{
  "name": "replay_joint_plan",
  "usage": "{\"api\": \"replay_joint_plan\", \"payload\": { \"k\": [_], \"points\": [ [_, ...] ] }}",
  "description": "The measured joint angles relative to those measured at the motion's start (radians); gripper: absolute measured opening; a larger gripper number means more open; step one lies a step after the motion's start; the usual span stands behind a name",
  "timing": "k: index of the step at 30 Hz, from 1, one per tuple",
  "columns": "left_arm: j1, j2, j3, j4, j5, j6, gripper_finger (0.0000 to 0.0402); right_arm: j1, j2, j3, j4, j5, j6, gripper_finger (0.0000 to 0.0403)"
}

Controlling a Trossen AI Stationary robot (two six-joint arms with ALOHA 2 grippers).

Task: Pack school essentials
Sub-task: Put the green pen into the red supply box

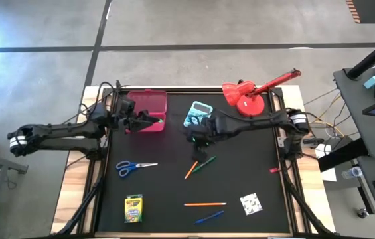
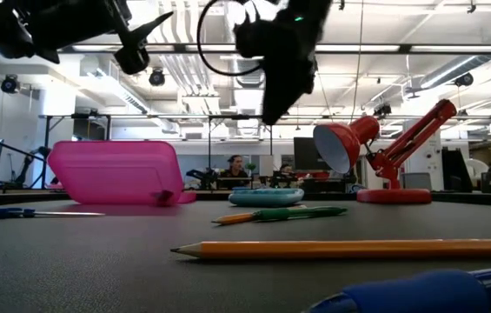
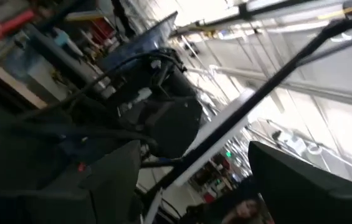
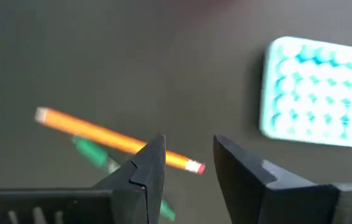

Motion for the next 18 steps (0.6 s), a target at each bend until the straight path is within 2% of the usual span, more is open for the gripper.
{"api": "replay_joint_plan", "payload": {
  "k": [7, 13, 18],
  "points": [
    [-0.001, 0.045, 0.001, 0.21, 0.103, -0.028, 0.028, 0.091, -0.038, -0.151, 0.013, -0.006, -0.018, 0.0114],
    [-0.008, 0.107, 0.0, 0.355, 0.011, -0.336, 0.028, 0.116, -0.039, -0.183, 0.023, -0.003, -0.006, 0.0114],
    [-0.035, 0.175, -0.002, 0.334, 0.059, -0.48, 0.028, 0.116, -0.039, -0.185, 0.025, -0.002, -0.004, 0.0114]
  ]
}}
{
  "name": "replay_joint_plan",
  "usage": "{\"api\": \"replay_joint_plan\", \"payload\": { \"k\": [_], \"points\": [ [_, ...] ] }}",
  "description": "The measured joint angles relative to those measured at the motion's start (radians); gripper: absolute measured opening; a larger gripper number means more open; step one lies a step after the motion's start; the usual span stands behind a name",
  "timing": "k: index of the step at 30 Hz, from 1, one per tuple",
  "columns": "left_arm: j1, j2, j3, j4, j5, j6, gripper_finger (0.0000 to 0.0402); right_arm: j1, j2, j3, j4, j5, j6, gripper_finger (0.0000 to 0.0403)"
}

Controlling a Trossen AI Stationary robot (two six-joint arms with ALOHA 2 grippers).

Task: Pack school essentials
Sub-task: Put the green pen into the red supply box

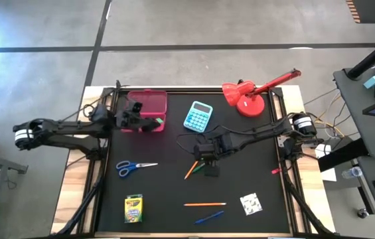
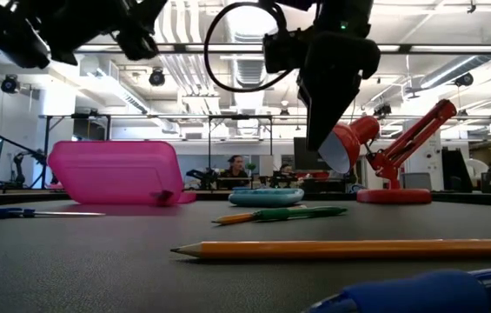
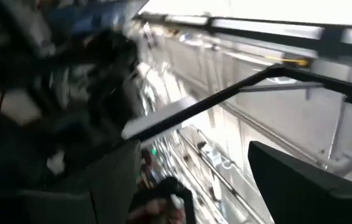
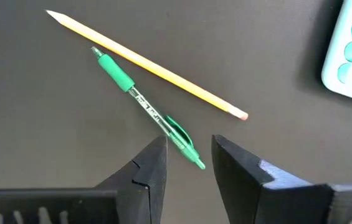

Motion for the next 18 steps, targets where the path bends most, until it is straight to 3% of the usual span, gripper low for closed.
{"api": "replay_joint_plan", "payload": {
  "k": [8, 13, 18],
  "points": [
    [-0.036, 0.119, 0.006, 0.044, 0.005, 0.062, 0.028, 0.0, 0.0, 0.006, 0.002, 0.008, 0.0, 0.0114],
    [-0.052, 0.173, 0.009, 0.05, 0.105, 0.069, 0.028, 0.0, 0.0, 0.003, 0.025, 0.018, 0.001, 0.0114],
    [-0.086, 0.193, 0.009, 0.234, 0.111, 0.182, 0.028, 0.0, 0.0, -0.036, 0.032, 0.014, -0.05, 0.0114]
  ]
}}
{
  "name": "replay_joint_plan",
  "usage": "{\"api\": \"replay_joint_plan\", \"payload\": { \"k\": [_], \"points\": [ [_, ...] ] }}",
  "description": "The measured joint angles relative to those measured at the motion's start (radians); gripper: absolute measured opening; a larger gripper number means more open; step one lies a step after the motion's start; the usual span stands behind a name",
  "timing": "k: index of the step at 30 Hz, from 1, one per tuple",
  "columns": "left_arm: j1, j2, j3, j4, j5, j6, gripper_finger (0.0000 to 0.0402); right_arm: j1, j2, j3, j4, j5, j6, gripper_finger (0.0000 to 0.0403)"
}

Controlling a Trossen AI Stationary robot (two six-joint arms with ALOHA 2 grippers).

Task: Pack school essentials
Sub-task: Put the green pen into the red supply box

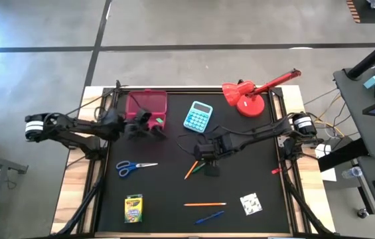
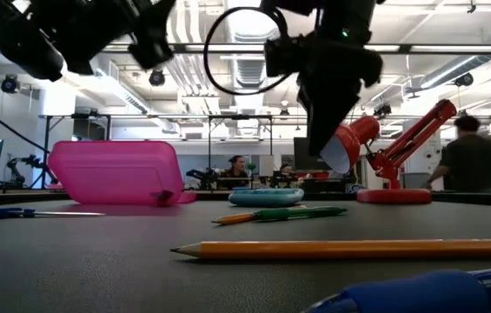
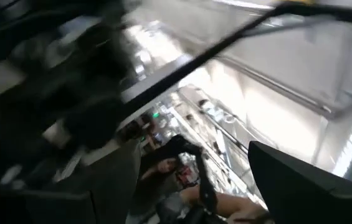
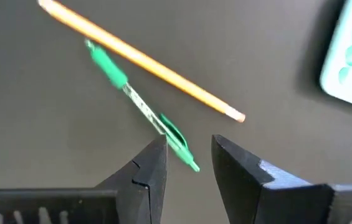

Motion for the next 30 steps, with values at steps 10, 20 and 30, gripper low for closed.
{"api": "replay_joint_plan", "payload": {
  "k": [10, 20, 30],
  "points": [
    [-0.031, -0.051, 0.036, -0.003, -0.078, 0.026, 0.028, 0.0, 0.0, -0.131, 0.192, -0.089, -0.191, 0.0114],
    [-0.032, -0.057, 0.061, -0.02, -0.167, 0.045, 0.028, -0.021, 0.001, -0.241, 0.279, -0.086, -0.198, 0.0114],
    [-0.031, -0.059, 0.062, -0.021, -0.225, 0.04, 0.028, -0.026, 0.0, -0.316, 0.392, -0.086, -0.151, 0.0097]
  ]
}}
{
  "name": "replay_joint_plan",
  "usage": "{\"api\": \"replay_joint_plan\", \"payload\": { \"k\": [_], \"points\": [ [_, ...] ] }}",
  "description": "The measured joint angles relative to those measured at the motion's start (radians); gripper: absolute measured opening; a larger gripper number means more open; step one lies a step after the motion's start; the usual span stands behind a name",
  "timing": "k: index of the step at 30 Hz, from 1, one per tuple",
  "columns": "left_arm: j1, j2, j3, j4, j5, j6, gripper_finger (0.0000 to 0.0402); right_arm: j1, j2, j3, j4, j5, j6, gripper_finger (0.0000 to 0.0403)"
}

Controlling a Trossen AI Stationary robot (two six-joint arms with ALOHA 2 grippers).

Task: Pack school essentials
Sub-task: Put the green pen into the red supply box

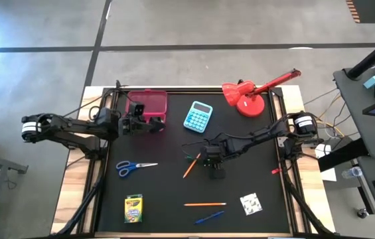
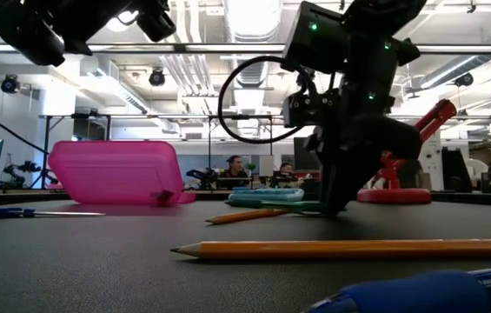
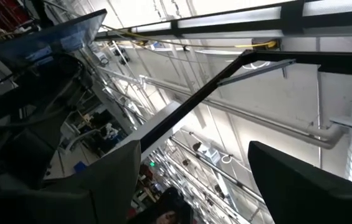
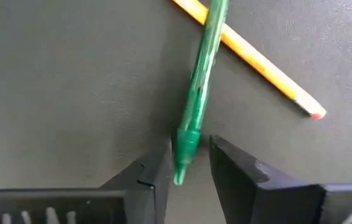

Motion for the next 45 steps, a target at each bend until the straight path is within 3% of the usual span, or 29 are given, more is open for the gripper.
{"api": "replay_joint_plan", "payload": {
  "k": [10, 17, 29, 36, 39, 41, 45],
  "points": [
    [0.0, 0.0, 0.0, 0.0, -0.007, 0.007, 0.028, 0.001, -0.002, -0.028, 0.031, -0.003, 0.088, 0.0033],
    [0.0, 0.0, 0.0, 0.0, -0.002, 0.017, 0.028, 0.001, 0.0, 0.012, -0.008, -0.004, 0.086, 0.0028],
    [-0.001, 0.001, -0.007, -0.001, 0.085, 0.39, 0.028, -0.005, -0.133, 0.09, -0.089, 0.005, 0.128, 0.0027],
    [0.0, 0.021, 0.011, -0.001, 0.043, 0.429, 0.028, -0.012, -0.267, 0.142, -0.065, 0.166, 0.214, 0.0032],
    [0.0, 0.027, 0.013, -0.008, 0.053, 0.529, 0.028, -0.019, -0.312, 0.156, 0.035, 0.234, 0.261, 0.0032],
    [0.0, 0.028, 0.014, -0.006, 0.02, 0.605, 0.028, -0.021, -0.329, 0.16, 0.117, 0.242, 0.262, 0.0032],
    [0.0, 0.028, 0.014, -0.008, -0.161, 0.734, 0.028, -0.022, -0.34, 0.172, 0.266, 0.258, 0.238, 0.0032]
  ]
}}
